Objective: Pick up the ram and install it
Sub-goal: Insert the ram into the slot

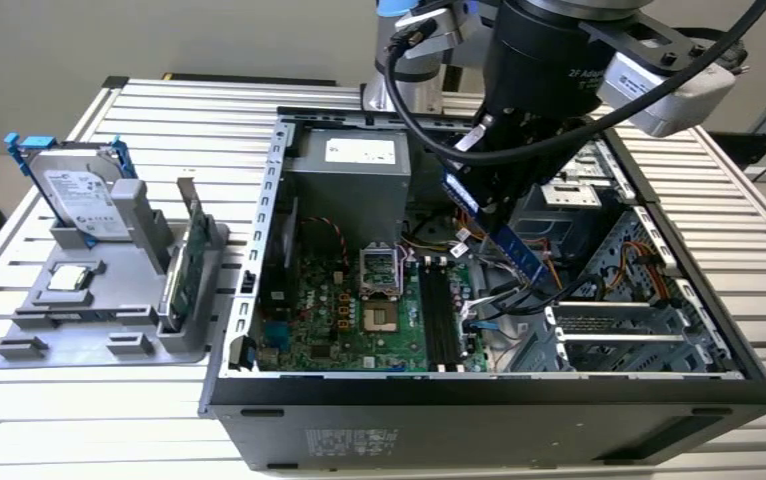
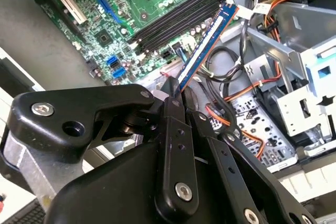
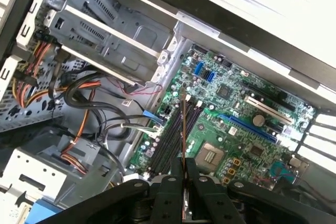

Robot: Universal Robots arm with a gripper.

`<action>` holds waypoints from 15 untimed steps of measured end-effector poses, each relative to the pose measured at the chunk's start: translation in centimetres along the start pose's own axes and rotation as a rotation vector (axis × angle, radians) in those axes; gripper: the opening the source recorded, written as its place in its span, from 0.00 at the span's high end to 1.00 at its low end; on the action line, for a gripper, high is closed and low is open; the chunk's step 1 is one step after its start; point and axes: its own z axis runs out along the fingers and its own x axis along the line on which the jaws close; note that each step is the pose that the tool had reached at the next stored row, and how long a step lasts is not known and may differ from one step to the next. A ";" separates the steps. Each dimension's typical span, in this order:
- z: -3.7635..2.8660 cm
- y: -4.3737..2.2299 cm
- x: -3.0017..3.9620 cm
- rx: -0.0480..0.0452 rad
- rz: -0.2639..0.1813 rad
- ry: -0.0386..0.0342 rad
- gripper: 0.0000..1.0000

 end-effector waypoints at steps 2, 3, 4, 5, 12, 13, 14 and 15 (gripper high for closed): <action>0.00 0.00 0.00 -0.0002 0.020 -0.0002 1.00; 0.00 0.00 0.00 -0.0002 0.030 -0.0002 1.00; 0.00 0.00 0.00 -0.0003 0.039 -0.0003 1.00; 0.00 0.00 0.00 -0.0003 0.048 -0.0004 1.00; 0.00 0.00 0.00 -0.0007 0.111 -0.0009 1.00; 0.00 0.00 0.00 -0.0007 0.120 -0.0010 1.00; 0.00 0.00 0.00 -0.0008 0.128 -0.0011 1.00; 0.00 0.00 0.00 -0.0008 0.137 -0.0011 1.00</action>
